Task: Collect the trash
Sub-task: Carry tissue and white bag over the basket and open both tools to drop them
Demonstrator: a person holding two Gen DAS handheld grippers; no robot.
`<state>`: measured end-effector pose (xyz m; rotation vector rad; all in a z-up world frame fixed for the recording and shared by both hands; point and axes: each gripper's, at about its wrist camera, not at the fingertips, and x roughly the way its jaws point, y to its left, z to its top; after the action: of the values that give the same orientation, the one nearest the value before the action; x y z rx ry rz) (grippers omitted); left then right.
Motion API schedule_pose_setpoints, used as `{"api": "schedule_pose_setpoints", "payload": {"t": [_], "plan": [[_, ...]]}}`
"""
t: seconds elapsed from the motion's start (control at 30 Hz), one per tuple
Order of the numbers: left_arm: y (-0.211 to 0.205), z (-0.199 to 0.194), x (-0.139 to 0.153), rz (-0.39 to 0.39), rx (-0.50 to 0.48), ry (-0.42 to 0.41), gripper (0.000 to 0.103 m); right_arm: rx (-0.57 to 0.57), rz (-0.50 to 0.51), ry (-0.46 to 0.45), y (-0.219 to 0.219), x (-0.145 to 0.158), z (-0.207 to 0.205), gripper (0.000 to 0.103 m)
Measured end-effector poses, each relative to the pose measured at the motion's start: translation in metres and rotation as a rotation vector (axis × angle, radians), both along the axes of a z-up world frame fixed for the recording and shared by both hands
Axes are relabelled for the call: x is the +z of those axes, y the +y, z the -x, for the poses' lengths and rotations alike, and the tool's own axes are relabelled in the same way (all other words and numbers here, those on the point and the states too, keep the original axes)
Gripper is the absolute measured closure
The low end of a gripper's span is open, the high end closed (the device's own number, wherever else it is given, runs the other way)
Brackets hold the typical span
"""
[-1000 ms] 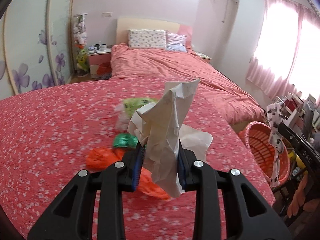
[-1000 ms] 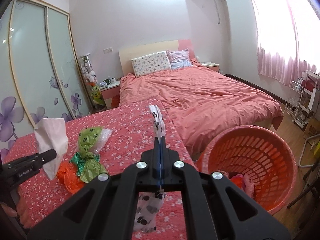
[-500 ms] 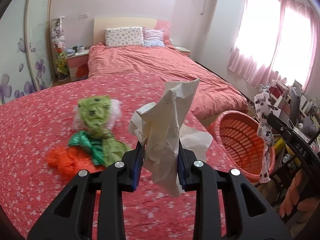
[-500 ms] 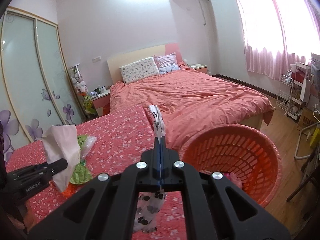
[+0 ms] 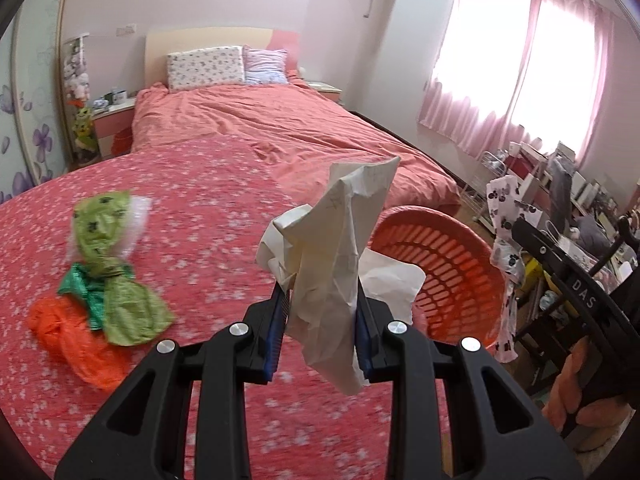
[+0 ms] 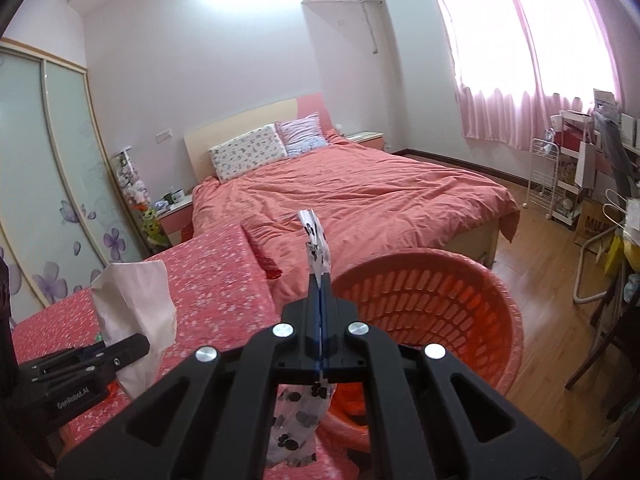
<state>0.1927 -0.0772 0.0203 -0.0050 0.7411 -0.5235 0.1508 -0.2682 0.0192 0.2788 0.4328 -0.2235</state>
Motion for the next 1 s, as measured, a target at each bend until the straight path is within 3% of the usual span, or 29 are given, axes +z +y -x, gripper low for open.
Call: {"api": "schedule_pose_setpoints", "payload": {"t": [0.5, 1.0], "plan": [[-0.078, -0.003, -0.01, 0.035, -0.133, 0.032, 0.073, -0.1, -0.005, 0.005, -0.053, -0.016, 0.0, 0.101], [-0.121, -0.015, -0.026, 0.034, -0.196, 0.078, 0.072, -0.149, -0.042, 0.004, -0.09, -0.029, -0.011, 0.1]]}}
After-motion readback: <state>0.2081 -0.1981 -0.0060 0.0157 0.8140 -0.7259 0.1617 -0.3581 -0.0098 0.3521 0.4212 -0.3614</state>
